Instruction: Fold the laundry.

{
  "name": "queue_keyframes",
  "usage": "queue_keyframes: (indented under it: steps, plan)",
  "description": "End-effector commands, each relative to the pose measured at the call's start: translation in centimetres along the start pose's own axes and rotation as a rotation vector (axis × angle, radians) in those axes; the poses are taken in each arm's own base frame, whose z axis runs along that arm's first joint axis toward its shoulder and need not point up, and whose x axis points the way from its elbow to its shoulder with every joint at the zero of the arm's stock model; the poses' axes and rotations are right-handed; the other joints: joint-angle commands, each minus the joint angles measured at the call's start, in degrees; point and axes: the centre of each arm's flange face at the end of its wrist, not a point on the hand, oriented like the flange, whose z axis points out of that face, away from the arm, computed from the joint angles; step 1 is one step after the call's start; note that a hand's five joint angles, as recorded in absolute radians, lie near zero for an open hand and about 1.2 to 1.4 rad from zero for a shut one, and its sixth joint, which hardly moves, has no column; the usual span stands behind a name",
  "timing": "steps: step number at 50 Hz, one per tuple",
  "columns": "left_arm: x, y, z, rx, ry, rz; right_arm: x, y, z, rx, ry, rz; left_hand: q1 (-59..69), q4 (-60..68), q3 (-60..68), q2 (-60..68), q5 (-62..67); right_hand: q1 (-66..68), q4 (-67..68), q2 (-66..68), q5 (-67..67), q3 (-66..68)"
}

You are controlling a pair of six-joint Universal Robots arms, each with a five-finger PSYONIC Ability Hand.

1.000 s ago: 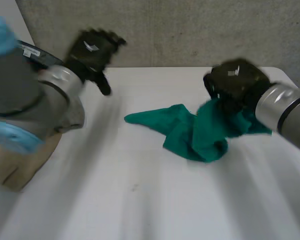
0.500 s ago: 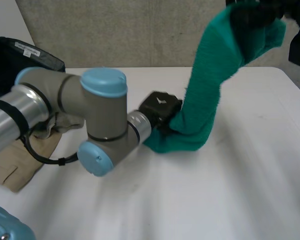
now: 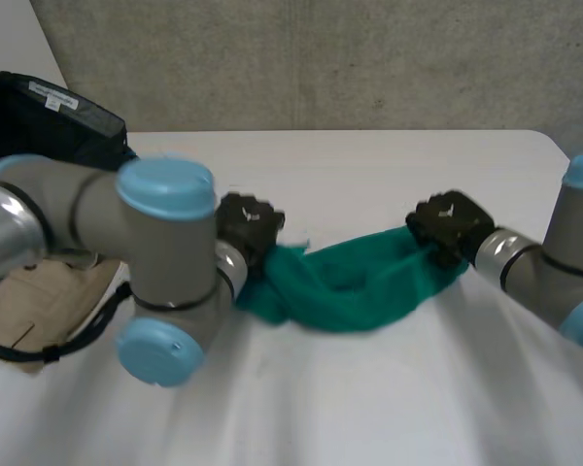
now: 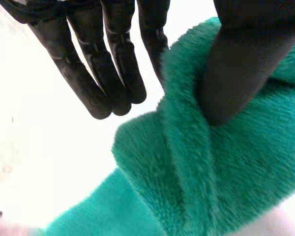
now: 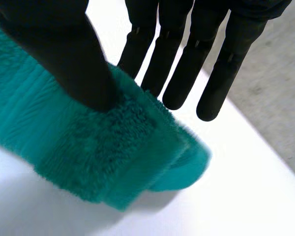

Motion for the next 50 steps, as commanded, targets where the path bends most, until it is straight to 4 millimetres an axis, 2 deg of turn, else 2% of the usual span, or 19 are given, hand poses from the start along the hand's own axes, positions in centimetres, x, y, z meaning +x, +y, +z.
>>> queue_keyframes:
  steps: [1, 5, 8, 11, 12, 16, 20, 23, 26, 31, 35, 37, 40, 41, 43, 44, 47, 50]
  plan:
    - [-0.4, -0.6, -1.3, -0.059, -0.057, -0.011, 0.5, 0.4, -0.6, -0.074, 0.06, -0.016, -17.46, -17.23, -17.25, -17.16, -17.82, -5.61, -6.44, -5.95, -6.29, -6.27]
    - [-2.2, -2.3, -2.8, -0.041, -0.035, -0.038, 1.2, -1.7, -2.1, -0.079, 0.114, 0.025, -30.91, -30.68, -30.71, -30.62, -31.27, -17.57, -18.4, -17.91, -18.25, -18.23]
    - [-4.2, -3.8, -4.0, -0.008, -0.012, -0.058, 1.2, -3.0, -3.2, -0.086, 0.11, 0.058, -32.6, -32.37, -32.4, -32.3, -32.96, -21.61, -22.44, -21.95, -22.29, -22.27]
    - [-6.4, -4.4, -4.2, 0.014, -0.021, -0.083, 0.9, -3.8, -4.2, -0.105, 0.092, 0.065, -32.44, -32.22, -32.24, -32.15, -32.8, -22.12, -22.96, -22.46, -22.8, -22.78]
    - [-7.9, -4.6, -4.0, 0.028, -0.03, -0.091, 0.7, -4.2, -4.8, -0.131, 0.074, 0.068, -32.28, -32.05, -32.07, -31.98, -32.64, -22.96, -23.79, -23.3, -23.64, -23.62]
    - [-10.8, -4.2, -2.8, 0.036, -0.028, -0.098, -0.2, -4.3, -6.0, -0.219, 0.026, 0.083, -32.44, -32.21, -32.24, -32.14, -32.8, -25.15, -25.99, -25.49, -25.83, -25.81]
    - [-11.9, -2.4, -0.9, -0.008, 0.018, -0.087, -1.3, -3.5, -6.8, -0.3, -0.021, 0.108, -32.78, -32.55, -32.58, -32.48, -33.14, -25.32, -26.15, -25.66, -26.0, -25.98]
    - [-11.6, -1.3, 0.2, -0.022, 0.069, -0.072, -1.7, -2.9, -6.4, -0.297, -0.023, 0.111, -33.45, -33.22, -33.24, -33.15, -33.81, -25.32, -26.16, -25.66, -26.0, -25.98]
    - [-10.3, 0.1, 1.5, -0.035, 0.168, -0.048, -2.1, -1.7, -5.3, -0.27, -0.006, 0.096, -31.77, -31.54, -31.57, -31.47, -32.13, -25.15, -25.99, -25.5, -25.83, -25.82]
    - [-7.7, 2.9, 1.9, -0.132, 0.327, -0.02, -2.5, 0.0, -3.9, -0.239, 0.019, 0.071, -29.75, -29.52, -29.55, -29.45, -30.11, -25.49, -26.32, -25.83, -26.16, -26.15]
    - [-6.7, 4.3, 2.5, -0.155, 0.348, 0.009, -2.9, 0.8, -3.7, -0.253, 0.01, 0.074, -31.77, -31.54, -31.56, -31.47, -32.13, -26.84, -27.68, -27.18, -27.52, -27.5]
    - [-6.3, 4.6, 3.1, -0.142, 0.333, 0.014, -3.0, 0.9, -3.5, -0.239, 0.017, 0.074, -30.1, -29.87, -29.9, -29.81, -30.46, -20.49, -21.33, -20.84, -21.17, -21.16]
    - [-5.8, 4.5, 3.5, -0.125, 0.318, 0.014, -2.9, 0.8, -3.1, -0.212, 0.036, 0.074, -20.21, -19.98, -20.0, -19.91, -20.57, -4.02, -4.86, -4.37, -4.7, -4.69]
    - [-5.5, 4.2, 3.7, -0.111, 0.309, 0.017, -2.9, 0.7, -2.8, -0.192, 0.043, 0.075, -8.67, -8.44, -8.47, -8.38, -9.03, 8.37, 7.53, 8.02, 7.69, 7.7]
    - [-5.1, 3.9, 3.8, -0.098, 0.305, 0.02, -2.9, 0.7, -2.5, -0.18, 0.046, 0.069, 7.17, 7.4, 7.38, 7.47, 6.81, 21.04, 20.2, 20.7, 20.36, 20.38]
    - [-4.7, 3.6, 3.9, -0.085, 0.297, 0.025, -2.9, 0.6, -2.1, -0.165, 0.057, 0.058, 23.56, 23.78, 23.76, 23.85, 23.2, 23.13, 22.29, 22.78, 22.45, 22.46]
    - [-4.6, 2.7, 4.2, -0.061, 0.27, 0.04, -2.5, 0.1, -1.5, -0.142, 0.077, 0.043, 23.72, 23.95, 23.93, 24.02, 23.36, 23.15, 22.31, 22.81, 22.47, 22.48]
    - [-6.3, 0.2, 4.8, 0.015, 0.174, 0.052, -0.5, -1.7, -0.7, -0.074, 0.147, 0.014, 23.72, 23.95, 23.93, 24.02, 23.36, 23.15, 22.31, 22.81, 22.47, 22.48]
